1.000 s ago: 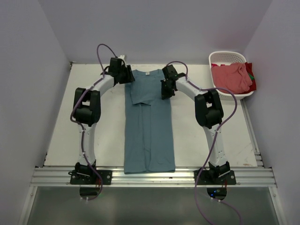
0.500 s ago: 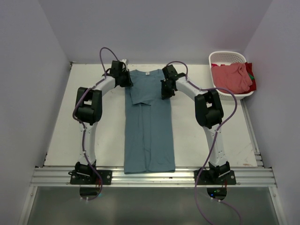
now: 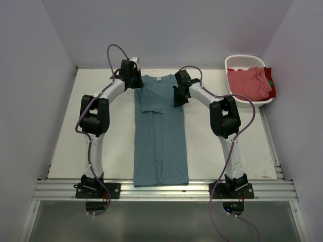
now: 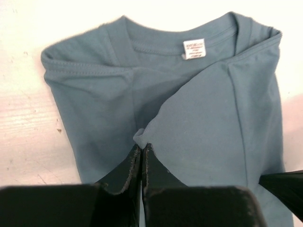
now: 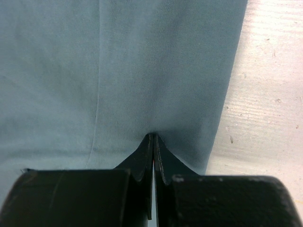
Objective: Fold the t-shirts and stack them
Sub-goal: Fold the tshirt
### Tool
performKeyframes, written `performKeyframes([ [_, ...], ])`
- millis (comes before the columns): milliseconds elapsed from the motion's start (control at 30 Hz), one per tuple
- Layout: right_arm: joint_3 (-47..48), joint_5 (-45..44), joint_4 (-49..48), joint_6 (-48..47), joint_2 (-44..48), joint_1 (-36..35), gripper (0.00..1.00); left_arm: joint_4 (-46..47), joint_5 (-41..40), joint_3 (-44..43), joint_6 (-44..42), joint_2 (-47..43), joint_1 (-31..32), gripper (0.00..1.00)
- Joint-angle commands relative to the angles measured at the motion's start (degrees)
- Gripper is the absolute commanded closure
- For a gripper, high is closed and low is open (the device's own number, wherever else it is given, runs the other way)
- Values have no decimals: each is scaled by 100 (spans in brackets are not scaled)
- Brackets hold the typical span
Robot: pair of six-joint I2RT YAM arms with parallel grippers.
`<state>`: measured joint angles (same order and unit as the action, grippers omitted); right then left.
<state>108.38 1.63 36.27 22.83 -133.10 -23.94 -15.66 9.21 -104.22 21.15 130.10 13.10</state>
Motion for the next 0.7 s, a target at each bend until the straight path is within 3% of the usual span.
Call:
performKeyframes([
  [0,-194,-189,636,-200,-146,48,100,-16,-288,-388,-234,-486,43,100],
  [100,-194,-180,636,-200,-164,39,100,-112,-367,-537,-260,-442,43,100],
  [167,-185,-180,644,-200,-155,39,100,-235,-481,-625,-269,-398,43,87],
  [233,-203,-180,653,-209,-146,48,100,-410,-666,-660,-243,-328,43,43],
  [267,-203,-189,653,-209,-155,39,100,-446,-736,-626,-216,-319,43,2],
  [467,-238,-189,653,-209,-146,39,100,-158,-1123,59,-102,-722,52,0],
  [667,-265,-180,627,-191,-111,39,100,300,-632,342,-172,-1049,52,0],
])
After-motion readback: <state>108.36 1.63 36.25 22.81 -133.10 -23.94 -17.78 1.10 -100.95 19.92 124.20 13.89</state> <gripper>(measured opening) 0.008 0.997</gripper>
